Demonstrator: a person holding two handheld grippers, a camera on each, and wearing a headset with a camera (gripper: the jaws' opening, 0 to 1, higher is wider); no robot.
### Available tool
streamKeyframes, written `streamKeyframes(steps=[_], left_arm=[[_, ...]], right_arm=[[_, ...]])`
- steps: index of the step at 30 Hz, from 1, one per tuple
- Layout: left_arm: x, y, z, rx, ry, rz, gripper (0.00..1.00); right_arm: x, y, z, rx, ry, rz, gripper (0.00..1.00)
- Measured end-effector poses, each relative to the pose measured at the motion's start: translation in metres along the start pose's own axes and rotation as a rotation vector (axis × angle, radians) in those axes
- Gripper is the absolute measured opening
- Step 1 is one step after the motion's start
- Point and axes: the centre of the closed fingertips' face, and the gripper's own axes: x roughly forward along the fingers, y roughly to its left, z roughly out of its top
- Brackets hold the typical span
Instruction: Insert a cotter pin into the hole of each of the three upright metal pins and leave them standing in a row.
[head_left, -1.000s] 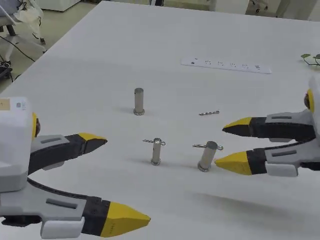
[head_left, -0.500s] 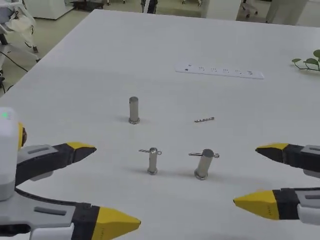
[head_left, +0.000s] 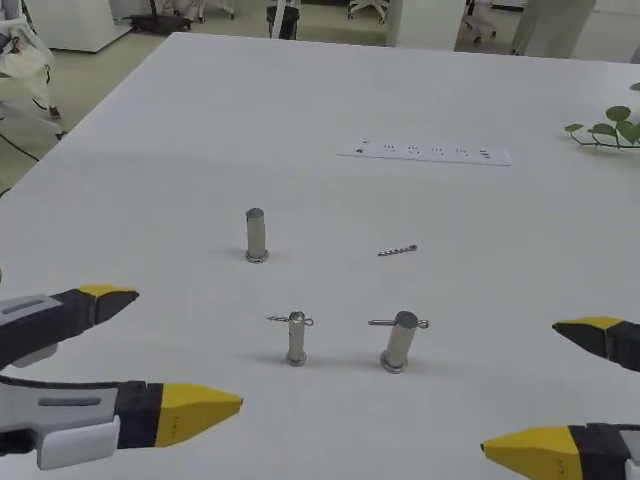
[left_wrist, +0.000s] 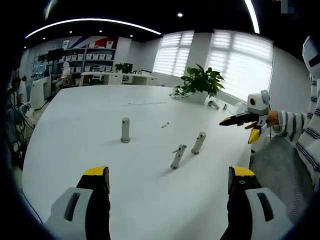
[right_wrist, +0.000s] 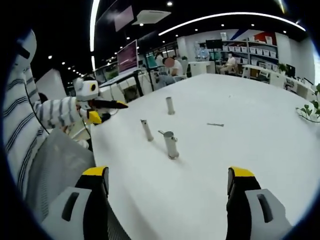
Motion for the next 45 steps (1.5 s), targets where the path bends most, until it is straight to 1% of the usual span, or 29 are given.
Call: streamKeyframes(steps=[2,3,4,6,9,11,13,14,16,19,20,22,23,28,29,30,31,32,33,34,35,38,39,42,43,45], left_arm=[[0.002,0.004,0.001,-0.005,-0.002,0.001,0.99],[0.004,0.006,0.001,0.005,0.004,0.002,0.98],[0.006,0.007,-0.001,0.021,0.022,-0.002,0.97],[0.009,0.009,0.001,0.029,0.032,-0.009,0.97],[0.014,0.014,0.009,0.037,0.02,-0.012,0.97],[0.018,0.019,0.016,0.037,0.007,-0.01,0.96],[0.022,0.019,0.025,0.017,-0.013,-0.023,0.95],[0.024,0.02,0.028,0.016,-0.018,-0.024,0.95],[0.029,0.023,0.037,0.025,-0.033,-0.02,0.95],[0.04,0.03,0.051,0.035,-0.057,-0.003,0.92],[0.043,0.033,0.054,0.035,-0.062,0.002,0.92],[0.05,0.039,0.061,0.028,-0.083,0.024,0.88],[0.058,0.043,0.065,0.023,-0.09,0.04,0.85],[0.08,0.053,0.07,0.044,-0.086,0.08,0.79],[0.083,0.056,0.072,0.049,-0.089,0.089,0.77],[0.088,0.058,0.075,0.071,-0.104,0.095,0.73],[0.091,0.058,0.075,0.069,-0.106,0.092,0.68],[0.097,0.06,0.074,0.069,-0.097,0.093,0.62],[0.1,0.062,0.071,0.087,-0.077,0.093,0.58],[0.105,0.065,0.067,0.122,-0.05,0.103,0.55],[0.106,0.067,0.066,0.131,-0.043,0.107,0.52],[0.117,0.076,0.062,0.135,-0.031,0.136,0.47],[0.12,0.081,0.06,0.135,-0.02,0.156,0.45],[0.127,0.086,0.053,0.13,0.002,0.169,0.36],[0.129,0.088,0.048,0.144,0.022,0.176,0.34],[0.133,0.091,0.04,0.156,0.051,0.187,0.33]], right_arm=[[-0.001,0.001,-0.002,0.009,-0.001,-0.004,1.0],[-0.001,0.001,-0.002,0.011,-0.003,-0.005,1.0],[-0.002,0.001,-0.003,0.013,-0.001,-0.006,1.0],[-0.003,0.001,-0.003,0.018,-0.005,-0.012,1.0],[-0.006,0.002,-0.002,0.017,-0.007,-0.019,1.0],[-0.007,0.002,-0.004,0.011,0.003,-0.022,1.0],[-0.007,0.003,-0.006,0.012,0.008,-0.022,1.0],[-0.007,0.003,-0.006,0.016,0.007,-0.023,1.0],[-0.006,0.004,-0.007,0.025,0.004,-0.024,1.0],[-0.006,0.006,-0.006,0.041,-0.01,-0.022,1.0],[-0.006,0.006,-0.007,0.042,-0.008,-0.023,1.0],[-0.007,0.006,-0.008,0.04,-0.003,-0.025,1.0],[-0.007,0.006,-0.01,0.04,0.0,-0.027,1.0],[-0.008,0.007,-0.012,0.047,0.0,-0.03,1.0],[-0.008,0.007,-0.012,0.048,0.0,-0.031,1.0],[-0.008,0.007,-0.012,0.051,0.001,-0.034,1.0],[-0.008,0.006,-0.013,0.052,0.002,-0.036,1.0],[-0.008,0.006,-0.014,0.053,0.006,-0.036,1.0],[-0.009,0.006,-0.015,0.052,0.01,-0.035,1.0],[-0.009,0.006,-0.016,0.049,0.014,-0.036,1.0],[-0.009,0.006,-0.016,0.049,0.015,-0.037,1.0],[-0.01,0.004,-0.016,0.05,0.017,-0.04,1.0],[-0.01,0.003,-0.016,0.05,0.016,-0.042,1.0],[-0.01,0.003,-0.015,0.048,0.012,-0.04,0.99],[-0.009,0.003,-0.015,0.047,0.014,-0.036,0.98],[-0.008,0.003,-0.016,0.04,0.025,-0.035,0.98]])
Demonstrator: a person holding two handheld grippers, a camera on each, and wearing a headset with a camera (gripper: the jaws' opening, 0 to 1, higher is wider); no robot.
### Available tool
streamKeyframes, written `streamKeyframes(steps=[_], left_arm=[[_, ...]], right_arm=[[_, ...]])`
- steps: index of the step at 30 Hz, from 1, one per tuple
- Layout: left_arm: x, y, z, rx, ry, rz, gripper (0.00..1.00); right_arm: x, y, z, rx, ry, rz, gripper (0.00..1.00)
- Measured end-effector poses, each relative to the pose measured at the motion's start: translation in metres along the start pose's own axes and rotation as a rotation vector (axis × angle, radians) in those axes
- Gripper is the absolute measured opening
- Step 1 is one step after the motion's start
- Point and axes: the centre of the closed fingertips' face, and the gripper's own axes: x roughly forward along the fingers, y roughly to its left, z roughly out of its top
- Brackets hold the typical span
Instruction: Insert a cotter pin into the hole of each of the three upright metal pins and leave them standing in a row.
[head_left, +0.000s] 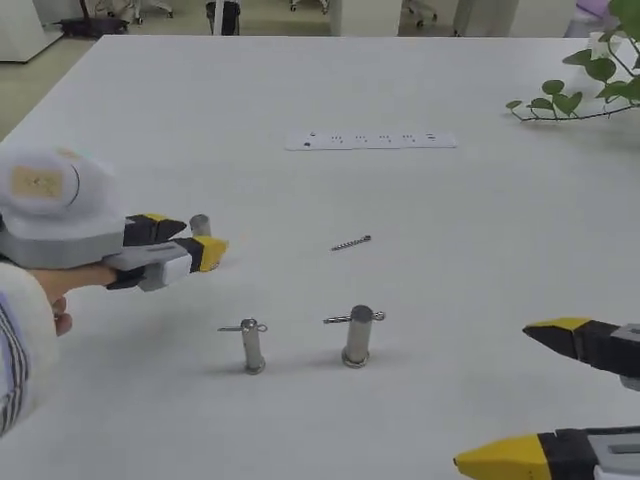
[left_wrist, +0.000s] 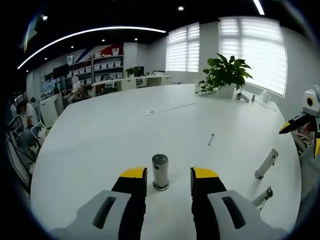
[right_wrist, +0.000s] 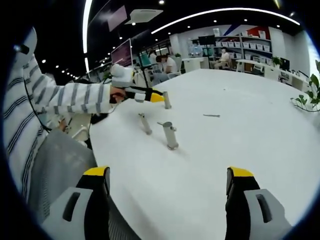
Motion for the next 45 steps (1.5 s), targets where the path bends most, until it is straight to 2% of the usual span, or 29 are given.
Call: streamKeyframes(steps=[5,12,15,17,20,24,25,26,28,31,33,35,37,40,45], left_arm=[[0.006,0.001,-0.008,0.011,0.024,-0.002,0.3],[0.011,0.006,-0.004,0.009,0.015,0.01,0.27],[0.013,0.008,-0.004,0.017,0.014,0.019,0.23],[0.013,0.012,-0.003,0.052,0.009,0.045,0.18],[0.013,0.01,-0.003,0.037,0.009,0.03,0.12],[0.014,0.01,-0.003,0.035,0.013,0.027,0.12],[0.013,0.011,-0.003,0.024,0.015,0.02,0.12],[0.013,0.011,-0.003,-0.018,0.012,0.024,0.11],[0.013,0.012,-0.003,0.053,0.014,0.026,0.11],[0.012,0.011,-0.003,0.025,0.016,0.024,0.11],[0.011,0.011,-0.004,0.027,0.028,0.026,0.11],[0.007,0.014,-0.004,0.032,0.048,0.053,0.11],[0.003,0.016,0.001,0.033,0.04,0.063,0.11],[-0.006,0.018,0.015,0.025,0.009,0.066,0.11],[-0.021,0.013,0.034,0.012,0.014,0.048,0.11]], right_arm=[[0.001,-0.001,0.0,-0.006,0.004,0.002,0.97],[0.003,-0.001,-0.003,0.008,0.014,0.007,0.97],[0.003,-0.001,-0.002,0.008,0.013,0.007,0.96],[0.003,0.0,-0.002,0.011,0.007,0.008,0.96],[0.002,0.0,-0.002,0.012,0.005,0.01,0.96],[0.001,0.0,-0.004,0.015,0.001,0.003,0.95],[0.0,-0.001,-0.004,0.019,0.0,0.002,0.95],[-0.001,-0.001,-0.005,0.021,0.001,0.001,0.95],[-0.002,0.0,-0.007,0.023,0.003,0.0,0.95],[-0.003,-0.001,-0.009,0.024,0.008,-0.005,0.95],[-0.004,-0.001,-0.008,0.023,0.006,-0.007,0.94],[-0.005,0.0,-0.008,0.025,0.002,-0.008,0.94],[-0.005,0.0,-0.008,0.025,-0.002,-0.01,0.94],[-0.006,-0.001,-0.008,0.032,-0.002,-0.014,0.95],[-0.006,0.0,-0.007,0.033,-0.012,-0.017,0.95]])
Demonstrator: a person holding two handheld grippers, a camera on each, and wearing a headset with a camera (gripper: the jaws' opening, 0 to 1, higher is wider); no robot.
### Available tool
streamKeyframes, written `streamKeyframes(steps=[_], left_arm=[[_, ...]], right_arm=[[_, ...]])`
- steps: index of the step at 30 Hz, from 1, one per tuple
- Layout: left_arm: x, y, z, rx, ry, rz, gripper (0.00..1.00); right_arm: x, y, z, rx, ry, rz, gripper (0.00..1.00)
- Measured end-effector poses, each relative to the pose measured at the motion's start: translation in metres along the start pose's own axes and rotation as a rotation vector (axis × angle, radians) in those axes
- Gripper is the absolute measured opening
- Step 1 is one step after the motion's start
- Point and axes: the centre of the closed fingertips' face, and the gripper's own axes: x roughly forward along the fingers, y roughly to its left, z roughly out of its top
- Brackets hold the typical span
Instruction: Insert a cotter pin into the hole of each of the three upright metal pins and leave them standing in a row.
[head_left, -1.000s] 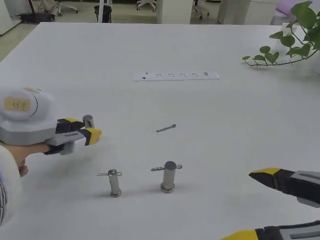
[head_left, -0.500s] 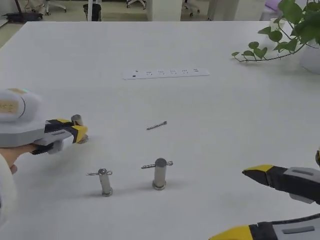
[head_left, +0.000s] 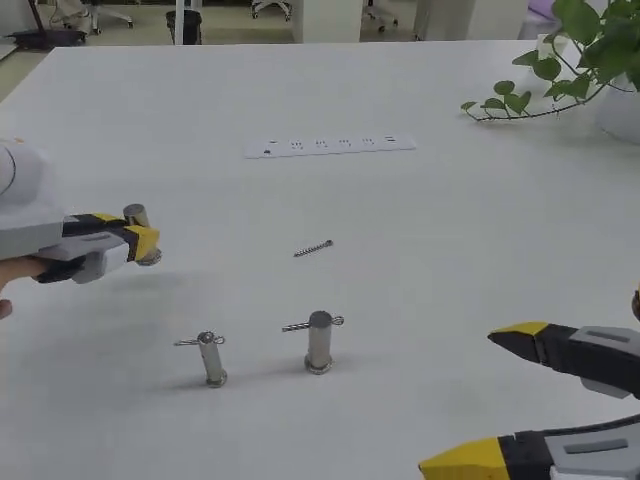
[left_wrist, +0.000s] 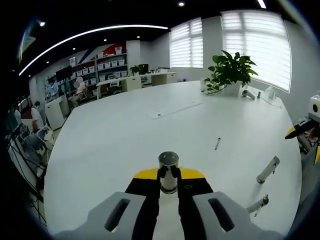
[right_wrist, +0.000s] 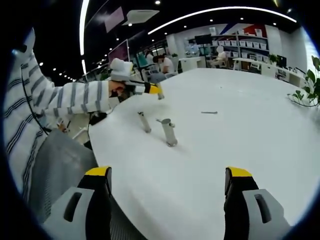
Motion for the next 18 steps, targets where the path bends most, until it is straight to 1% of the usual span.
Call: streamKeyframes(steps=[1,2,3,5,8,9,10,12,13,14,15,16,18], left_arm=[[-0.003,-0.003,0.004,0.028,-0.01,-0.011,0.11],[-0.007,-0.005,0.011,0.085,-0.024,-0.026,0.1],[-0.01,-0.007,0.013,0.072,-0.021,-0.029,0.1],[-0.016,-0.012,0.021,0.066,-0.032,-0.045,0.1],[-0.025,-0.021,0.033,0.086,-0.053,-0.068,0.1],[-0.029,-0.026,0.037,0.089,-0.058,-0.08,0.1],[-0.036,-0.039,0.042,0.078,-0.065,-0.103,0.1],[-0.042,-0.048,0.048,0.069,-0.08,-0.127,0.1],[-0.045,-0.052,0.05,0.077,-0.085,-0.136,0.1],[-0.05,-0.063,0.053,0.102,-0.096,-0.161,0.1],[-0.054,-0.07,0.055,0.099,-0.095,-0.174,0.1],[-0.055,-0.067,0.054,0.099,-0.097,-0.188,0.1],[-0.062,-0.078,0.056,0.119,-0.108,-0.222,0.1]], right_arm=[[0.0,0.0,0.0,0.001,0.001,0.0,0.95],[0.0,0.0,-0.001,0.0,0.002,0.001,0.95],[0.0,0.001,-0.001,-0.001,0.003,0.004,0.95],[0.0,0.002,-0.002,-0.001,0.004,0.005,0.95],[0.0,0.002,-0.002,-0.012,0.001,0.001,0.95],[0.0,0.002,-0.002,-0.011,0.001,-0.002,0.95],[0.0,0.001,-0.002,-0.01,0.001,-0.007,0.96],[0.0,0.0,-0.003,-0.006,-0.001,-0.012,0.96],[0.0,-0.001,-0.003,-0.004,0.0,-0.013,0.96],[0.0,-0.001,-0.005,0.001,0.005,-0.016,0.96],[0.0,-0.001,-0.005,0.001,0.005,-0.016,0.96],[0.0,-0.002,-0.005,0.001,0.005,-0.018,0.96],[-0.001,-0.001,-0.006,0.003,0.004,-0.02,0.96]])
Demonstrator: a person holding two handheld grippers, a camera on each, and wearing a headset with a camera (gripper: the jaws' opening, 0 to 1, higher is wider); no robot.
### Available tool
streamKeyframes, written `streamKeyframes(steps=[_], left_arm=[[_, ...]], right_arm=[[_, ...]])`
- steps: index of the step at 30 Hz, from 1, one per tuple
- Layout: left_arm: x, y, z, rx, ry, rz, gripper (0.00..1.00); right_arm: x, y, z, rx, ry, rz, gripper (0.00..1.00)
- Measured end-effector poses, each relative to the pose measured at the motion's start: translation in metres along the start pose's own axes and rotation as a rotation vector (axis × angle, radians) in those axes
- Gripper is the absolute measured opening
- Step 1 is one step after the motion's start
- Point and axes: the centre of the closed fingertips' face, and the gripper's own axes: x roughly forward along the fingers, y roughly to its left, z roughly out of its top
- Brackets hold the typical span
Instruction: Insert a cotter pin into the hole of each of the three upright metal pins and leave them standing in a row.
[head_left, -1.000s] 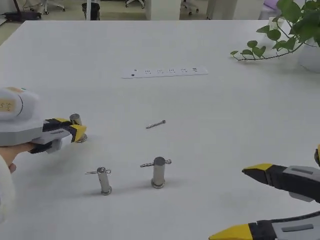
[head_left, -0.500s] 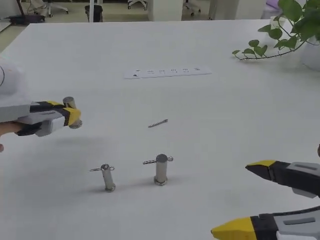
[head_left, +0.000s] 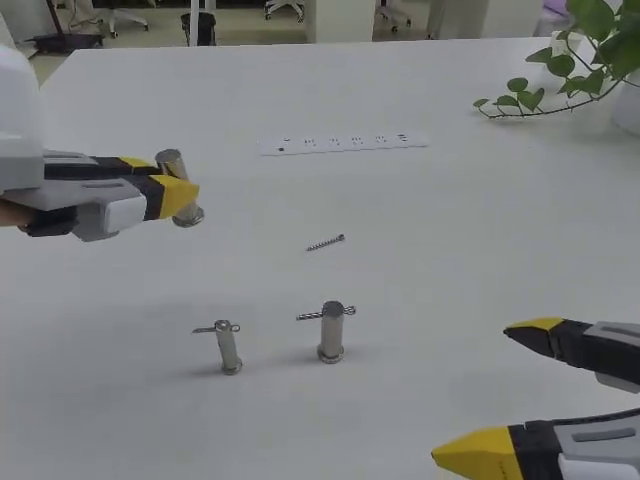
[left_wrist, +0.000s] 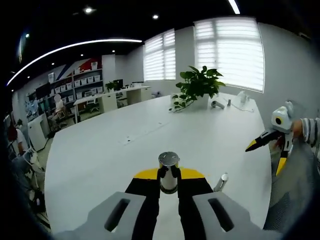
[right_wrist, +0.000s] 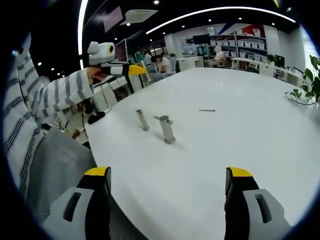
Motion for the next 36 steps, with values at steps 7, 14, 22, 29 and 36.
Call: streamKeyframes(steps=[7,14,22,29,36], left_arm=[[-0.005,-0.052,-0.009,0.115,-0.003,-0.189,0.1],[-0.004,-0.088,-0.025,0.113,0.029,-0.257,0.11],[0.0,-0.119,-0.054,0.133,0.067,-0.319,0.11],[0.007,-0.131,-0.082,0.145,0.111,-0.343,0.11],[0.012,-0.138,-0.104,0.145,0.136,-0.365,0.11]], right_arm=[[0.0,0.003,-0.005,0.009,0.008,0.004,0.96],[0.0,0.005,-0.006,0.012,0.006,0.004,0.96],[-0.001,0.006,-0.007,0.013,0.013,0.007,0.96],[-0.001,0.007,-0.009,0.01,0.023,0.011,0.96],[0.0,0.008,-0.01,0.009,0.033,0.017,0.96]])
